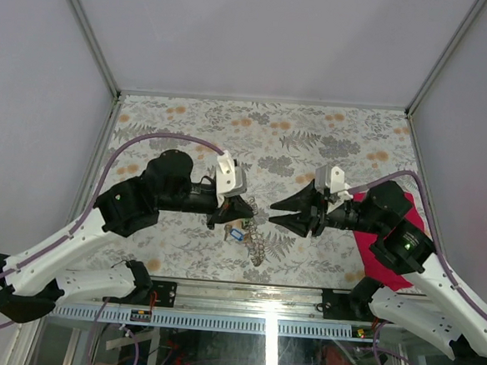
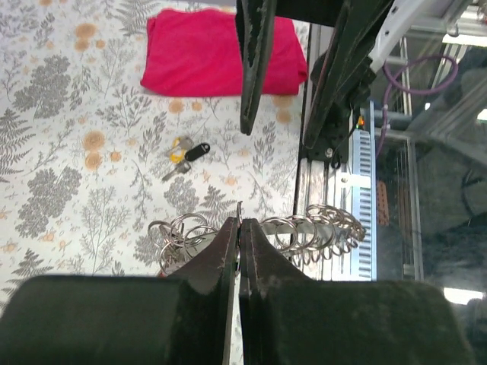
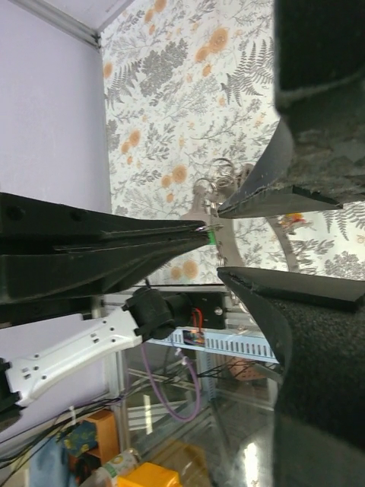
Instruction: Put the keys on the keyring
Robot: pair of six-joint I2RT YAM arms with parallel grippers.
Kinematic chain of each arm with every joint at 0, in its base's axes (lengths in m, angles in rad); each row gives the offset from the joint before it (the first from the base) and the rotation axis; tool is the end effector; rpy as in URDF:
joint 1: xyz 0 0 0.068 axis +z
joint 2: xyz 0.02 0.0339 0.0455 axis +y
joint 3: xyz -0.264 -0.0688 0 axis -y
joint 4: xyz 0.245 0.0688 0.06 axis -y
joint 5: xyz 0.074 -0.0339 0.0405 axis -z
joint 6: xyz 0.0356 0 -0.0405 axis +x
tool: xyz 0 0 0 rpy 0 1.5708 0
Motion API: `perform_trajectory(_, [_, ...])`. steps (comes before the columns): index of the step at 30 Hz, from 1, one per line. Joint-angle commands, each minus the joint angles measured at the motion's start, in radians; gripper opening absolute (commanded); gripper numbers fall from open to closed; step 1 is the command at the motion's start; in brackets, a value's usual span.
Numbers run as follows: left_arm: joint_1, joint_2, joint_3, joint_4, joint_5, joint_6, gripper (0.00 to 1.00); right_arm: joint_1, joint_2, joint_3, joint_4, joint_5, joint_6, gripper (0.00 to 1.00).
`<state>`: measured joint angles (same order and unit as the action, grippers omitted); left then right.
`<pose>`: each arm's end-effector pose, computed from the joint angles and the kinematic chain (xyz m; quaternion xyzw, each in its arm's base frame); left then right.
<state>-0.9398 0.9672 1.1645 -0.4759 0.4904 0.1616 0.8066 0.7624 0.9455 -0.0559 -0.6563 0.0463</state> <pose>0.1044 -0.1714 0.4087 0.5299 0.5836 -0.4009 0.4669 0.0953 0.1309 0.4124 -0.4567 0.4911 0.4878 0.5588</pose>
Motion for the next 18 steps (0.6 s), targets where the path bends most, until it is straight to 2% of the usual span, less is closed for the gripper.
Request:
perform_trajectory(1, [0.001, 0.06, 0.174, -0.238, 0.006, 0.133, 0.0, -0.003, 0.024, 0.037, -0.074, -0.048, -0.074, 0.41])
perform_trajectory(7, [-0.072, 0.187, 0.355, -0.482, -0.08, 0.206, 0.0, -0.004, 0.069, -0.007, 0.048, -0.111, -0.049, 0.44])
perform_trajectory(11, [-0.12, 0.218, 0.404, -0.523, -0.127, 0.216, 0.0, -0.003, 0.093, -0.02, 0.106, -0.142, -0.032, 0.42])
perform_trajectory(18, [-0.133, 0.219, 0.43, -0.528, -0.147, 0.22, 0.0, -0.003, 0.136, -0.023, 0.109, -0.211, -0.018, 0.4])
